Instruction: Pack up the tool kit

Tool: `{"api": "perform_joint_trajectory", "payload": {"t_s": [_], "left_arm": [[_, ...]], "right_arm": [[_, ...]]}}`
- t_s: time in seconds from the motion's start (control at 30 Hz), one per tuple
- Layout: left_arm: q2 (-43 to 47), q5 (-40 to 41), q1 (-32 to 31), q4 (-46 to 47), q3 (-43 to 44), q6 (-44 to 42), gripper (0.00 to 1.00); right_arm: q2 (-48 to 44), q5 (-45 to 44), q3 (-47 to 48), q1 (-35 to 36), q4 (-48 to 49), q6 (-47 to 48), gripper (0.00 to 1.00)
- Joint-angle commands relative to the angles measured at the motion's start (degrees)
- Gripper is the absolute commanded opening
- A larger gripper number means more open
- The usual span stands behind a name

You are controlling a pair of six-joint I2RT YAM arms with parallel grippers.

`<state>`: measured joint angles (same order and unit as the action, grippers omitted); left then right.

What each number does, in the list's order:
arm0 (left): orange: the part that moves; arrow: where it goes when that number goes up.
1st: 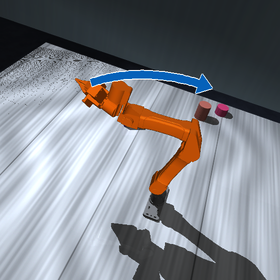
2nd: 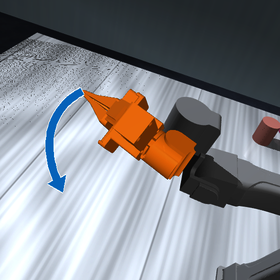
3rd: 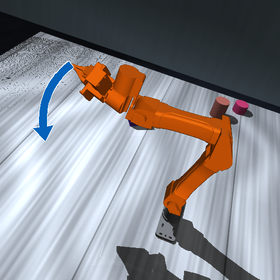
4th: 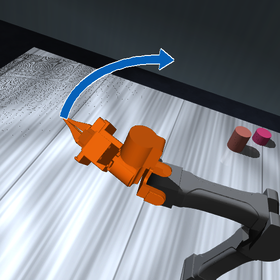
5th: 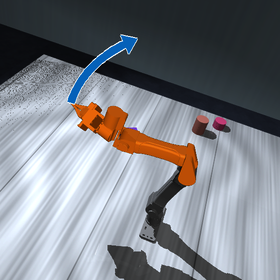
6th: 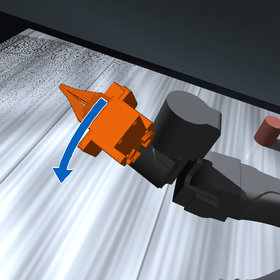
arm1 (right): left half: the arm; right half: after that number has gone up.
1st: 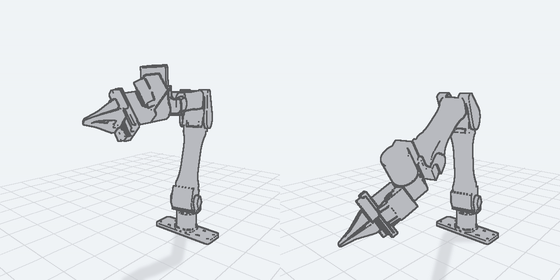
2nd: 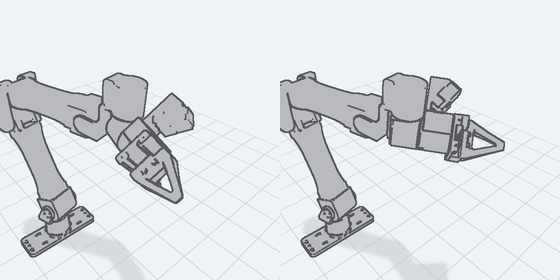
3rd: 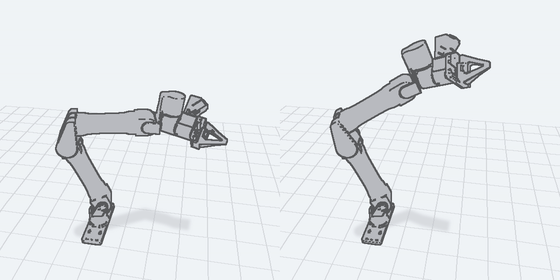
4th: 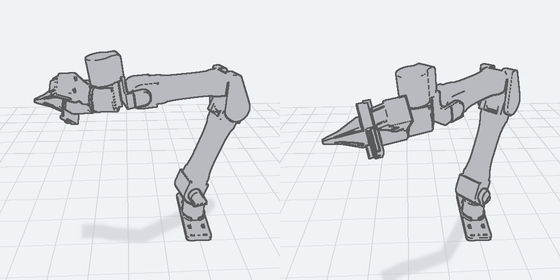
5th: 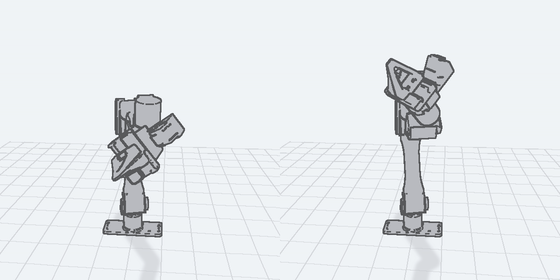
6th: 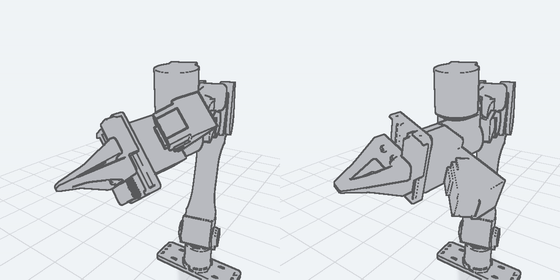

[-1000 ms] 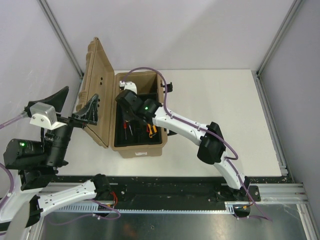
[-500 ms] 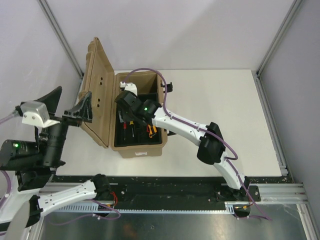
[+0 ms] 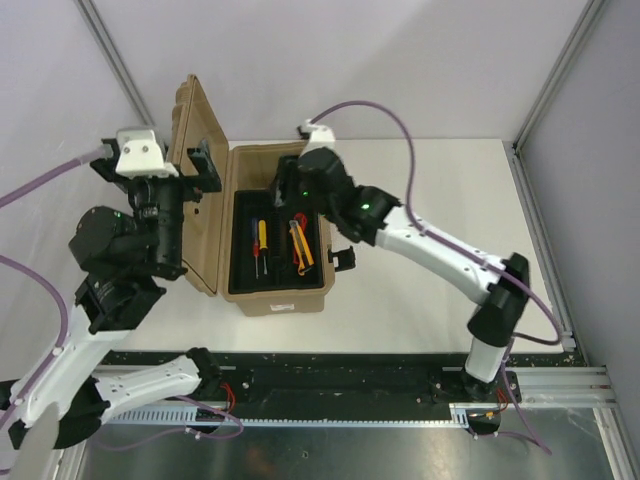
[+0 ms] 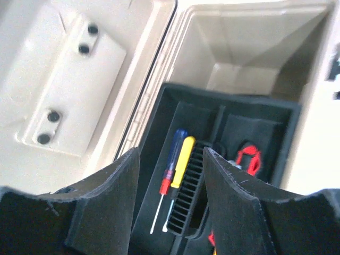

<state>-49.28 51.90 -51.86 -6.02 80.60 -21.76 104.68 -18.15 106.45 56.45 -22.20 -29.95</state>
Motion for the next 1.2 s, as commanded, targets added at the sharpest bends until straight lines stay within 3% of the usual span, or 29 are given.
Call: {"api": "perform_joint_trajectory", "payload": {"t_s": [0.0, 0.17, 0.27, 0.67, 0.8, 0.93, 1.17], "left_arm": [[-3.87, -2.45, 5.99, -2.88, 7.72, 6.03, 1.0], [-13.21, -15.15, 17.09, -17.29, 19.12, 15.22, 0.99], [-15.62, -22.05, 24.6, -20.69, 20.85, 19.75, 0.99], [-16.25, -57.05, 59.63, -21.99, 13.33, 43.48, 0.99], [-16.27, -63.77, 68.46, -21.06, 10.22, 50.07, 0.99], [-16.89, -69.5, 73.28, -19.54, 4.97, 55.34, 0.99], [-15.49, -74.8, 74.01, -16.92, -2.77, 56.96, 0.99]], "right_arm": [[-7.94, -0.82, -5.8, -3.47, 5.99, 1.81, 0.56], [-13.01, 1.82, -11.98, -8.36, 5.93, 1.23, 0.56], [-15.07, 3.07, -14.96, -10.82, 6.07, 0.93, 0.56], [-17.69, 12.86, -21.5, -21.81, 3.98, -2.0, 0.57], [-16.89, 14.37, -22.12, -23.63, 3.76, -1.5, 0.57], [-15.33, 16.11, -22.33, -25.13, 3.67, -1.34, 0.57], [-11.83, 24.56, -23.89, -28.79, 2.91, -2.65, 0.63]]}}
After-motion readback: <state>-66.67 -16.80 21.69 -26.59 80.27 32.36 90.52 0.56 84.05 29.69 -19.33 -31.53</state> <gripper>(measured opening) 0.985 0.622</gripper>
